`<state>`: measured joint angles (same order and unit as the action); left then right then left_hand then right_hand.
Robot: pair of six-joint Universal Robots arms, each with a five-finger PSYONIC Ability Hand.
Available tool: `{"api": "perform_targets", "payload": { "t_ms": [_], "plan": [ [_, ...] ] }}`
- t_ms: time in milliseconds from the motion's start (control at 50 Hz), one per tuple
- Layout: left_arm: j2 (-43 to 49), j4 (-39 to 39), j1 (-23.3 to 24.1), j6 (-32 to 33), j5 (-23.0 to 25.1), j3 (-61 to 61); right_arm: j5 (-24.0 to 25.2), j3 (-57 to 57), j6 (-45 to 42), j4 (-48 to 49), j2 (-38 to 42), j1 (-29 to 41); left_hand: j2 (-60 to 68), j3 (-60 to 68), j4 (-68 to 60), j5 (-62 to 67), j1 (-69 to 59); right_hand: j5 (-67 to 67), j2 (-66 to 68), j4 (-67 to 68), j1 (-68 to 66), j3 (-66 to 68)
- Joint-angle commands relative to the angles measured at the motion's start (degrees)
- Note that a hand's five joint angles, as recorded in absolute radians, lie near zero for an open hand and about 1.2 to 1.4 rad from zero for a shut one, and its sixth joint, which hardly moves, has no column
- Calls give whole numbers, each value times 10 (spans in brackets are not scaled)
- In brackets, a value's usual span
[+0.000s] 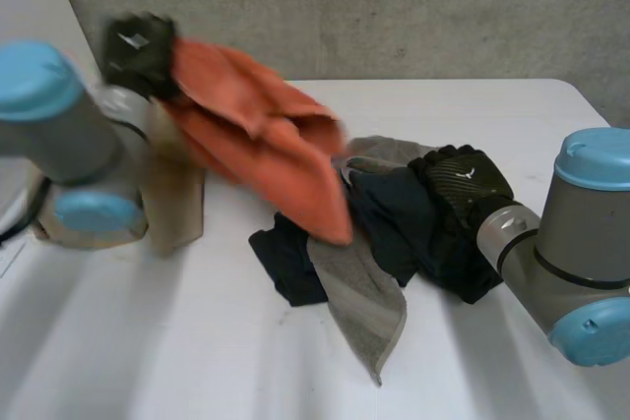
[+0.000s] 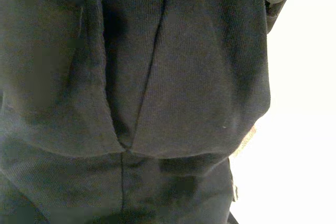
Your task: Fold the laundry.
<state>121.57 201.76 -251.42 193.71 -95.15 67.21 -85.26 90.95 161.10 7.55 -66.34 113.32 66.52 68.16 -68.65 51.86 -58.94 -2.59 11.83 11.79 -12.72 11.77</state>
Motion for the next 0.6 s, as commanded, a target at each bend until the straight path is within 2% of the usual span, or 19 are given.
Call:
{"api": "perform_targets", "payload": {
  "t_ms": [20,100,200,240,280,400,460,600],
  "plan": [
    [45,-22,-106,49,1,-97,-1,0,-2,-2,0,14,135,118,-113,181,-211,26,-18,-18,27,-18],
    [110,-49,-140,87,-21,-151,-3,2,-1,-2,2,18,135,118,-113,181,-211,26,-18,-18,27,-18],
    [140,-56,-148,91,-33,-154,-3,0,-2,-3,1,16,135,118,-113,181,-211,26,-18,-18,27,-18],
    [126,-58,-138,73,-21,-123,-1,-2,0,-3,-2,12,-185,-201,206,-138,109,26,-18,-18,27,-18],
    [97,-54,-123,49,3,-77,0,-3,1,-4,-6,8,-565,-582,587,-519,489,26,-18,-18,27,-18],
    [-10,-28,-81,10,70,46,10,-11,5,-24,-36,-6,-565,-582,587,-519,489,26,-18,-18,27,-18],
    [-53,-21,-66,3,87,88,17,-17,5,-37,-48,-13,-565,-582,587,-519,489,26,-18,-18,27,-18],
    [-146,-33,1,-29,116,199,40,-53,-6,-120,-77,-42,-565,-582,587,-519,489,26,-18,-18,27,-18]
  ]
}}
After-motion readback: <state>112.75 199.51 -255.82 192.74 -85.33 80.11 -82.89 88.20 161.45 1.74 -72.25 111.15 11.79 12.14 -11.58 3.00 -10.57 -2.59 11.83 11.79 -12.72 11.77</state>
